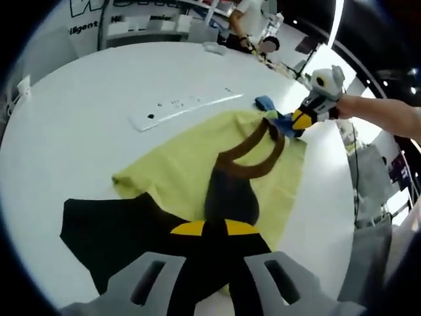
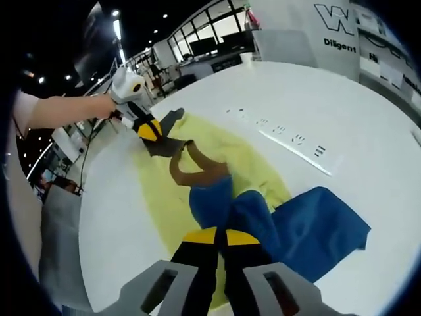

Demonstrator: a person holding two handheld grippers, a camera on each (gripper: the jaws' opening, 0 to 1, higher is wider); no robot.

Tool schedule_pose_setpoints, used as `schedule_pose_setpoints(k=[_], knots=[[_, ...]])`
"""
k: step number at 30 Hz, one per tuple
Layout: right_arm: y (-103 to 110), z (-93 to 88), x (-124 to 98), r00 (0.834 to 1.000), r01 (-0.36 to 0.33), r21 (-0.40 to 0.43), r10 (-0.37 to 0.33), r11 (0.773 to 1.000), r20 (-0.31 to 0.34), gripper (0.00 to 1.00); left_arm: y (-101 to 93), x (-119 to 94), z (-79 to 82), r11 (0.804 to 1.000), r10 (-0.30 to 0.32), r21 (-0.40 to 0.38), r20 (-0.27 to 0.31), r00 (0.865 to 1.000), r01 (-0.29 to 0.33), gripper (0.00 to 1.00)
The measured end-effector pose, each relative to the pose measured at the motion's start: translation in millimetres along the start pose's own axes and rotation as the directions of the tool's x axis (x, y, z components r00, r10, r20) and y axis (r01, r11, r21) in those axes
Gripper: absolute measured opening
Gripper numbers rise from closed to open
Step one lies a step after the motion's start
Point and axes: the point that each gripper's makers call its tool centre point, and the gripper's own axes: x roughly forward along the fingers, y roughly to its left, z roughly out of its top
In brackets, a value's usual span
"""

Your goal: Fold the garment on the visible template until the final outline fits inside the template.

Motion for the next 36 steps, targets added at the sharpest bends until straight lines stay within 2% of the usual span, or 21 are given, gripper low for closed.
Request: schedule_pose_setpoints(k=[3, 9, 12, 17, 21, 24, 29, 36], knots=[[-0.5, 0.1, 0.5, 1.000, -0.002, 0.000, 0.002, 1.000, 0.000, 0.02, 2.4, 1.5, -4.7, 1.000, 0.007, -0.025, -0.024, 1.000, -0.008, 0.22], [5.0, -4.1, 2.5, 0.999, -0.025, -0.026, 0.025, 0.999, -0.023, 0.07, 5.1, 6.3, -16.0, 0.999, 0.012, -0.050, -0.059, 0.998, -0.015, 0.15], [3.3, -11.4, 3.9, 0.998, -0.022, -0.053, 0.019, 0.998, -0.057, 0.06, 4.4, 6.9, -17.2, 0.999, 0.013, -0.049, -0.057, 0.998, -0.016, 0.06], [-4.9, -15.4, 1.8, 0.998, -0.009, -0.065, 0.004, 0.998, -0.067, 0.00, 6.1, 5.7, -15.5, 0.998, -0.001, -0.059, -0.051, 0.999, -0.002, 0.05], [-6.7, -15.3, -4.0, 0.998, -0.001, -0.059, -0.003, 0.998, -0.055, 0.00, 9.2, -0.8, -9.9, 0.998, 0.002, -0.055, -0.022, 1.000, -0.004, 0.05], [-3.6, -11.9, -9.5, 1.000, -0.010, -0.052, 0.008, 0.999, -0.030, 0.00, 1.5, -10.8, -4.3, 0.999, -0.009, -0.039, 0.009, 1.000, 0.009, 0.04], [14.6, -9.1, -21.1, 0.999, -0.046, -0.047, 0.046, 0.998, 0.006, 0.00, -16.9, -28.8, 1.4, 0.999, -0.038, -0.018, 0.046, 0.998, 0.039, 0.04], [47.4, -14.7, -42.0, 0.995, -0.090, -0.043, 0.092, 0.995, 0.044, 0.00, -46.4, -54.4, -9.7, 0.997, -0.071, 0.001, 0.074, 0.995, 0.071, 0.04]])
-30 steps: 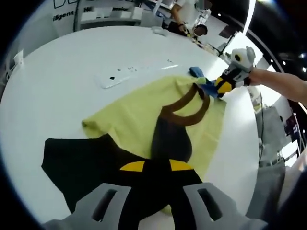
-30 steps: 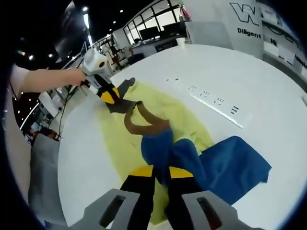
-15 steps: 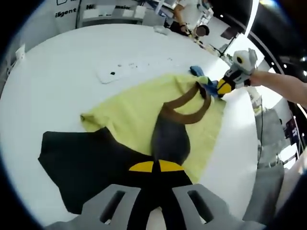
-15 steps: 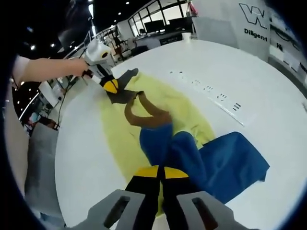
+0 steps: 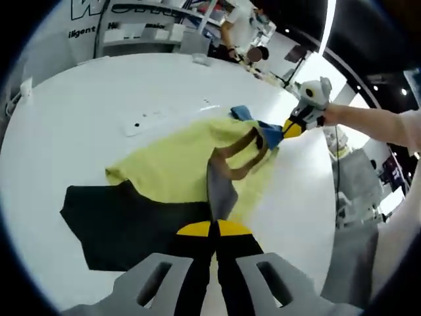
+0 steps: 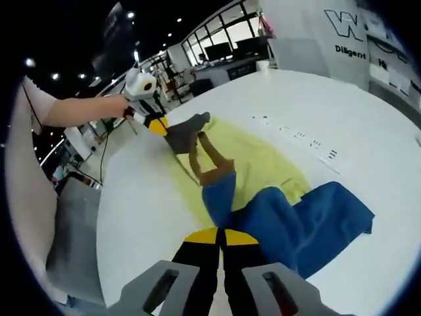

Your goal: Fold the garment on the visible template until the final outline fits inside the template.

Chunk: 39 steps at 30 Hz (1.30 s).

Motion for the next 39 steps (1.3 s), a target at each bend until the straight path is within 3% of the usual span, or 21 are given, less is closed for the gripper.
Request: schedule_pose_setpoints(k=[13, 23, 32, 36, 39], knots=[[90.3, -37.3, -31.0, 0.997, -0.078, -0.004, 0.078, 0.997, 0.024, 0.00, -48.0, -39.2, -54.6, 0.999, -0.034, -0.008, 0.017, 0.999, 0.034, 0.04], [161.7, -71.3, -48.5, 0.987, -0.161, 0.002, 0.161, 0.987, 0.008, 0.00, -111.0, -59.6, -114.5, 0.997, -0.080, -0.024, -0.006, 0.997, 0.079, 0.04], [226.4, -89.0, -73.8, 0.954, -0.301, 0.004, 0.301, 0.954, -0.016, 0.00, -152.6, -93.0, -138.4, 0.990, -0.132, -0.040, -0.007, 0.991, 0.132, 0.04], [234.4, -87.6, -77.2, 0.944, -0.330, 0.005, 0.330, 0.944, -0.010, 0.00, -167.0, -101.5, -142.1, 0.986, -0.166, -0.029, -0.019, 0.986, 0.166, 0.04], [232.3, -86.2, -75.0, 0.943, -0.332, 0.001, 0.332, 0.943, -0.010, 0.00, -165.7, -101.6, -142.1, 0.986, -0.167, -0.020, -0.025, 0.986, 0.166, 0.04]])
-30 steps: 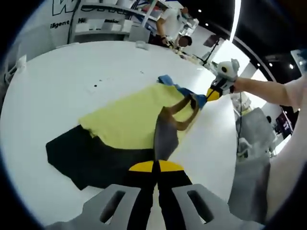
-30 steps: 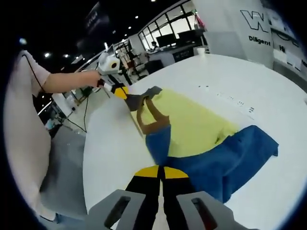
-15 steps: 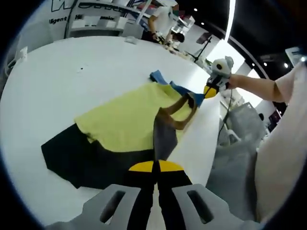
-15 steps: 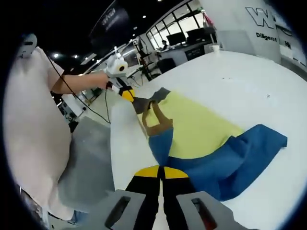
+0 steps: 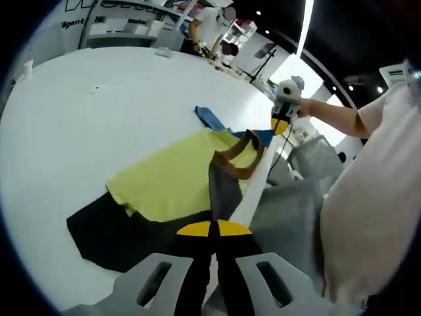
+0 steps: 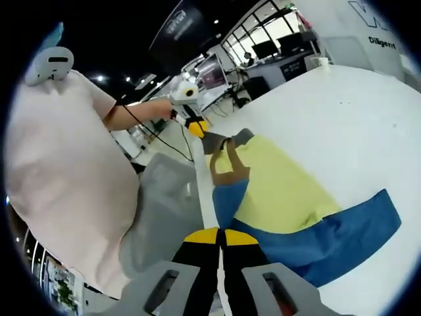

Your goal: Fold the garment on the visible template until the final outline fits inside the template.

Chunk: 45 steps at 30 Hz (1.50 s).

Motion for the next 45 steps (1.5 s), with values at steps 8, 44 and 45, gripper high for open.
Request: schedule_pose_setpoints(k=[8, 44, 45], knots=[[-28.3, 10.1, 5.9, 0.999, 0.037, -0.001, -0.037, 0.999, 0.028, 0.00, 20.2, 2.6, 18.4, 0.999, 0.040, 0.014, 0.028, 0.999, -0.040, 0.04], [-228.1, 127.2, -7.5, 0.832, 0.487, 0.020, -0.470, 0.873, 0.295, 0.00, 179.1, 32.7, 153.8, 0.942, 0.284, 0.117, 0.219, 0.933, -0.314, 0.04], [-237.7, 129.9, -7.7, 0.816, 0.515, 0.014, -0.495, 0.857, 0.297, 0.00, 183.6, 34.6, 156.1, 0.939, 0.291, 0.118, 0.220, 0.931, -0.322, 0.04]])
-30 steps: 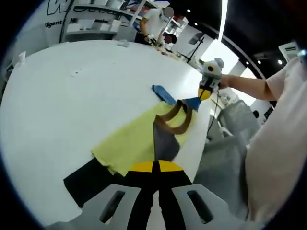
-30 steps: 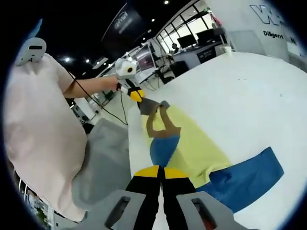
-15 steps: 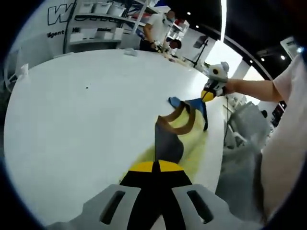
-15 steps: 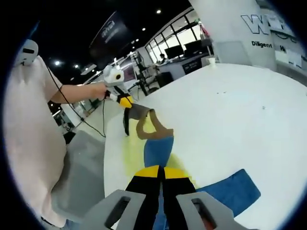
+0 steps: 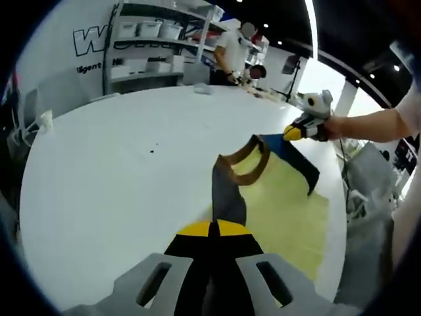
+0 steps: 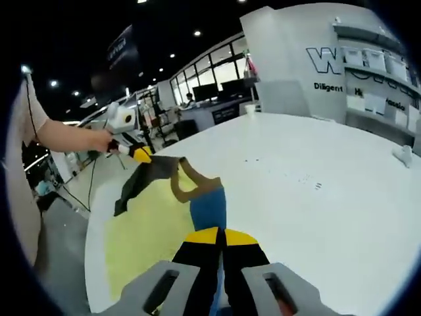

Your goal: Fold the garment on the visible template until the final outline fits inside the template.

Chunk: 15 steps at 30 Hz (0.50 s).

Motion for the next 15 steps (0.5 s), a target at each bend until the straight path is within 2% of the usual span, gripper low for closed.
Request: schedule_pose_setpoints(k=[5, 6, 10, 12, 15], knots=[[-17.7, 4.0, 18.4, 0.999, 0.054, -0.009, -0.054, 0.999, 0.002, 0.00, 23.6, 20.1, 5.4, 0.998, 0.055, 0.018, 0.007, 0.998, -0.055, 0.04], [-26.5, 4.4, 22.2, 0.996, 0.093, -0.015, -0.093, 0.996, 0.005, 0.00, 25.3, 21.4, 5.8, 0.998, 0.061, 0.019, 0.008, 0.998, -0.061, 0.04], [-47.9, 2.9, 33.5, 0.984, 0.177, -0.048, -0.176, 0.983, 0.007, 0.00, 43.2, 35.9, 7.8, 0.993, 0.107, 0.038, 0.011, 0.994, -0.108, 0.04], [-52.1, 2.6, 39.4, 0.983, 0.182, -0.038, -0.182, 0.983, 0.010, 0.00, 50.9, 42.7, 8.4, 0.991, 0.127, 0.043, 0.007, 0.992, -0.128, 0.04], [-65.5, 4.6, 45.9, 0.972, 0.233, -0.062, -0.232, 0.970, 0.017, 0.00, 59.6, 49.4, 10.3, 0.986, 0.159, 0.056, 0.008, 0.987, -0.159, 0.04]])
